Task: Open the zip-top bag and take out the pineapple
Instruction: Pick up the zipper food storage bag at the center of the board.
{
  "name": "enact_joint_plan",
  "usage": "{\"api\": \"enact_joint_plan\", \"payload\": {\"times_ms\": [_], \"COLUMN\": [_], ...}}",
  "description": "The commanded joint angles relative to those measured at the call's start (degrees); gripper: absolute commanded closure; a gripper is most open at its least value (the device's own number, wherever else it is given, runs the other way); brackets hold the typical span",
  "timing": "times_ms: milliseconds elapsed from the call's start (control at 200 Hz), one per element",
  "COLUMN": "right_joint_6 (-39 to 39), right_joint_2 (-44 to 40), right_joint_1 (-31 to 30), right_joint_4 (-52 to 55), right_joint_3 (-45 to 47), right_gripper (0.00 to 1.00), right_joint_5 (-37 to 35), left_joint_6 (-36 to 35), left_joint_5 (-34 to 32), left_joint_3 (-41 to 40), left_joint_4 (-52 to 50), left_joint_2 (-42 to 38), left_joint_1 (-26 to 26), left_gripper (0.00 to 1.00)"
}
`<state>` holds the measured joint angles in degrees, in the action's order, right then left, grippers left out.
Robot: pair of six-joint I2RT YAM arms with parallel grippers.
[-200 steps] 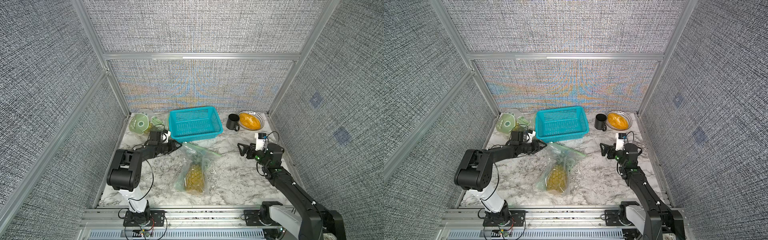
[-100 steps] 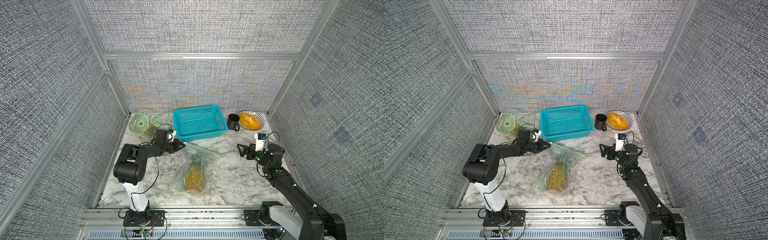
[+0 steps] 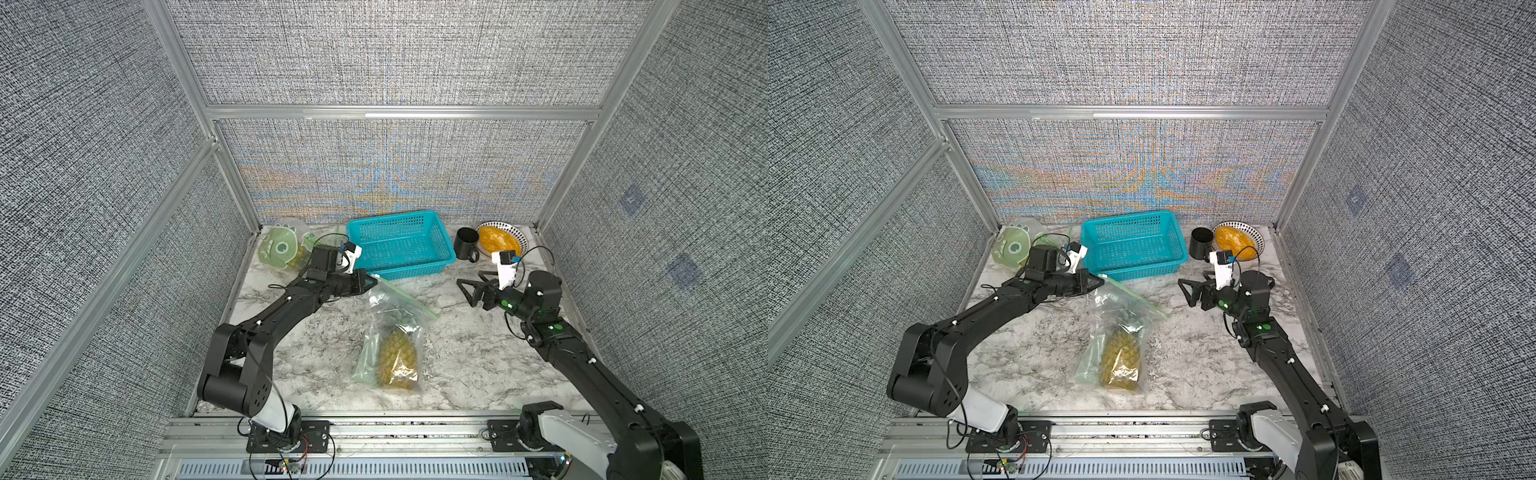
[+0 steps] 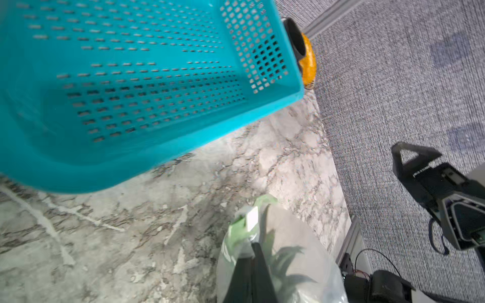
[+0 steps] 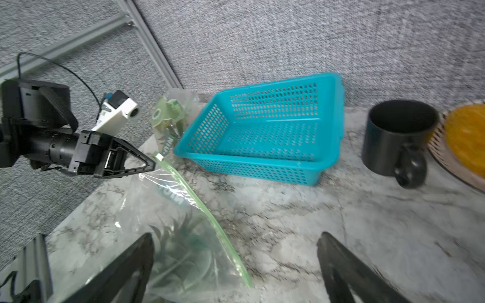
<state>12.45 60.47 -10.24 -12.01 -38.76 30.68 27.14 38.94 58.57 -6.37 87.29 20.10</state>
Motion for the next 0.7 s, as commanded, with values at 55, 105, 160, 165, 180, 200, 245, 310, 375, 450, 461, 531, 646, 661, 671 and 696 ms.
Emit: {"api": "enact_joint_plan", "payload": {"times_ms": [55,105,160,165,180,200,245,310,375,450,461,531,646,661,671,696], "right_joint_6": [-3.23,-4.54,-6.85,-7.06,-7.7,-8.53,-12.32,-16.4,-20.92,-25.12,-25.55,-28.0,-28.52,-28.56,-28.58,-28.62], "right_joint_2": [3.57,4.9,6.75,6.89,7.39,8.15,9.95,12.64,15.05,17.31,17.53,18.74,18.8,18.58,18.44,18.1], "right_joint_1": [-3.3,-3.4,-3.53,-3.59,-3.61,-3.63,-3.7,-4.07,-4.58,-5.6,-5.78,-6.81,-7.34,-7.34,-7.38,-7.47], "right_joint_4": [1.26,1.18,1.9,1.99,2.23,2.76,4.53,7.95,11.96,14.64,14.8,15.52,15.37,15.28,15.16,14.9], "right_joint_3": [-6.66,-10.52,-13.54,-13.93,-14.64,-15.74,-18.55,-22.61,-26.29,-28.95,-29.16,-30.46,-31.08,-31.03,-30.96,-30.65], "right_gripper": [0.02,0.03,0.07,0.08,0.09,0.11,0.17,0.24,0.3,0.34,0.35,0.43,0.49,0.49,0.49,0.49], "right_joint_5": [5.17,8.08,11.01,11.17,11.59,12.42,15.84,18.47,21.69,23.99,24.3,26.38,25.98,25.89,25.74,25.39], "left_joint_6": [-7.02,-9.53,-12.37,-12.68,-13.42,-14.42,-16.9,-21.48,-25.75,-28.05,-28.22,-28.99,-29.01,-29.06,-29.16,-29.2], "left_joint_5": [1.31,1.61,1.62,1.65,1.59,1.66,2.31,4.21,5.75,6.95,7.23,9.57,11.62,11.78,11.95,12.35], "left_joint_3": [6.59,9.63,13.29,13.57,14.61,15.86,17.97,19.65,20.1,19.84,19.81,19.9,21.38,21.76,22.05,22.84], "left_joint_4": [-8.41,-11.12,-14.15,-14.39,-15.19,-16.08,-17.3,-18.28,-18.68,-18.68,-18.63,-18.36,-17.27,-17.27,-17.27,-17.19], "left_joint_2": [-3.09,-3.28,-3.23,-3.16,-3.1,-3.0,-2.83,-3.06,-3.39,-3.73,-3.77,-3.66,-2.83,-2.64,-2.53,-2.0], "left_joint_1": [2.45,3.12,3.5,3.57,3.72,3.86,4.09,4.68,5.44,5.99,6.13,6.56,8.04,8.29,8.53,8.9], "left_gripper": [1.0,1.0,1.0,1.0,1.0,1.0,1.0,1.0,1.0,1.0,1.0,1.0,1.0,1.0,1.0,1.0]}}
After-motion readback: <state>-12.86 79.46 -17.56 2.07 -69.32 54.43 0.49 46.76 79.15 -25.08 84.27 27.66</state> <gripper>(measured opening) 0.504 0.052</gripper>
